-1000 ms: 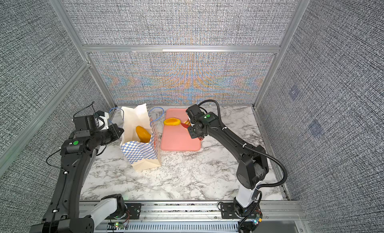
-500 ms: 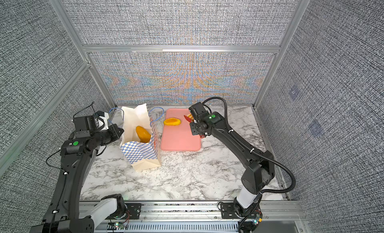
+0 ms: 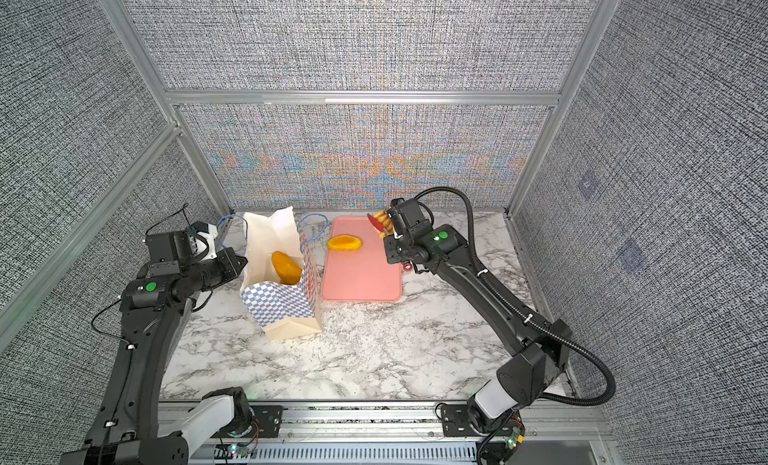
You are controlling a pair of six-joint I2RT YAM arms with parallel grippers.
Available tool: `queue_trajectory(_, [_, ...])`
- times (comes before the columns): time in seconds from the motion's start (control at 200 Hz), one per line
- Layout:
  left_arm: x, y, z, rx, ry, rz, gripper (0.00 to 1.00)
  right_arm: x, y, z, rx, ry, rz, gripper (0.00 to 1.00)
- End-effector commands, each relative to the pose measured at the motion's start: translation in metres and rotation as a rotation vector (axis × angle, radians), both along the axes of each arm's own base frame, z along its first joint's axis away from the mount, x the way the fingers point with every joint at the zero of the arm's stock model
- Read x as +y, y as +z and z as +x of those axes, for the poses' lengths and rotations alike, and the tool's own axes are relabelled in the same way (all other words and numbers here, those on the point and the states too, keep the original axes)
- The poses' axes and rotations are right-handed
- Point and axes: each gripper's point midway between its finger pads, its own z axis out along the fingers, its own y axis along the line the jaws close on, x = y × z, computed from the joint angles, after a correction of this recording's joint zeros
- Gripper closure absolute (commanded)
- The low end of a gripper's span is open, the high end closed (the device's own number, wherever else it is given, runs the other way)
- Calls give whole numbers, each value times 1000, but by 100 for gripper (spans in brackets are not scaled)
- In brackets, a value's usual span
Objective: Place the fake bread into the paper bag
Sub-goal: 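Lift the ridged yellow bread with the tongs off the tray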
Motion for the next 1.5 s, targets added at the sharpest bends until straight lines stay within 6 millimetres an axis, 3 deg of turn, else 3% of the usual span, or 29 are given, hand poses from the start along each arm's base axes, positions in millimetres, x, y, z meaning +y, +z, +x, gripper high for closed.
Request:
queue_trajectory(0.0, [0,3,1,-9,0,0,100,5,25,4,-66,3,59,64])
queue_trajectory(0.83, [0,5,1,-17,2,-3,100,9,108,-28,-194,76,261,64])
queue_trajectory(1.496, [0,9,-2,-22,6,-7,100,39,166,-58,-266,234,444,64])
